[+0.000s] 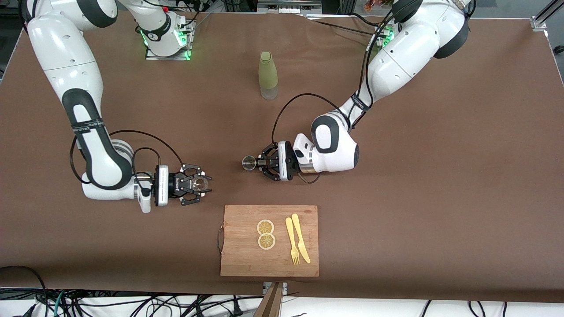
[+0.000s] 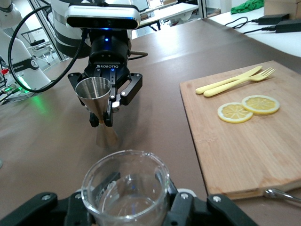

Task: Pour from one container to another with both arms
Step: 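Bring the glass with the right gripper above the jigger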

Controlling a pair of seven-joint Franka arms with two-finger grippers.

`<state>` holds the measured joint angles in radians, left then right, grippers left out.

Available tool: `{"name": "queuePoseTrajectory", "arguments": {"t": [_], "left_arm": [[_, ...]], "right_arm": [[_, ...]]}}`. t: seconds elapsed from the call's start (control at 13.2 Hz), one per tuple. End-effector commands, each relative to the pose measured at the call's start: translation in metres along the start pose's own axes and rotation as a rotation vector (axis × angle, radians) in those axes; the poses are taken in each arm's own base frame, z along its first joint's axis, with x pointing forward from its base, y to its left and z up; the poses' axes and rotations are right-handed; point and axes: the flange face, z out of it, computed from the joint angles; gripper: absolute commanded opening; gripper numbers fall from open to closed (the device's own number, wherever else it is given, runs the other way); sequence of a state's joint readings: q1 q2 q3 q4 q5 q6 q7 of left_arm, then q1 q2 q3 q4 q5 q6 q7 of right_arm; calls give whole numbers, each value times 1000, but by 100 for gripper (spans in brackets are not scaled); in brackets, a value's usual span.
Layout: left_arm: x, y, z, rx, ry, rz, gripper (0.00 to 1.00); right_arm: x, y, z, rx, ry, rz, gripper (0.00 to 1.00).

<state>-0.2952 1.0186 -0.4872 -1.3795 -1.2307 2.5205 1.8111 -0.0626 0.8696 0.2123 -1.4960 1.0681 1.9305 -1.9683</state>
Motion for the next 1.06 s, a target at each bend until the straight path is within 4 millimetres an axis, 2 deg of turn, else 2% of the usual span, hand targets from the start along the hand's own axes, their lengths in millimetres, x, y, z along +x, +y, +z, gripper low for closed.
{"name": "queuePoseTrajectory", "arguments": {"t": [0.0,0.38,0.53,0.99], "left_arm": [[5,-2,6,15,30,-4,0],[4,-9,8,27,37,-5,0],[2,-14,3,43,32,-8,0],[-7,-18,10,68,23,-16,0]], "right_arm": [[17,-2,8,20,-16,27,42],[38,-10,24,71,-79,56,42],[73,-5,18,71,-118,28,42],[94,-13,40,107,-191,54,42]]}}
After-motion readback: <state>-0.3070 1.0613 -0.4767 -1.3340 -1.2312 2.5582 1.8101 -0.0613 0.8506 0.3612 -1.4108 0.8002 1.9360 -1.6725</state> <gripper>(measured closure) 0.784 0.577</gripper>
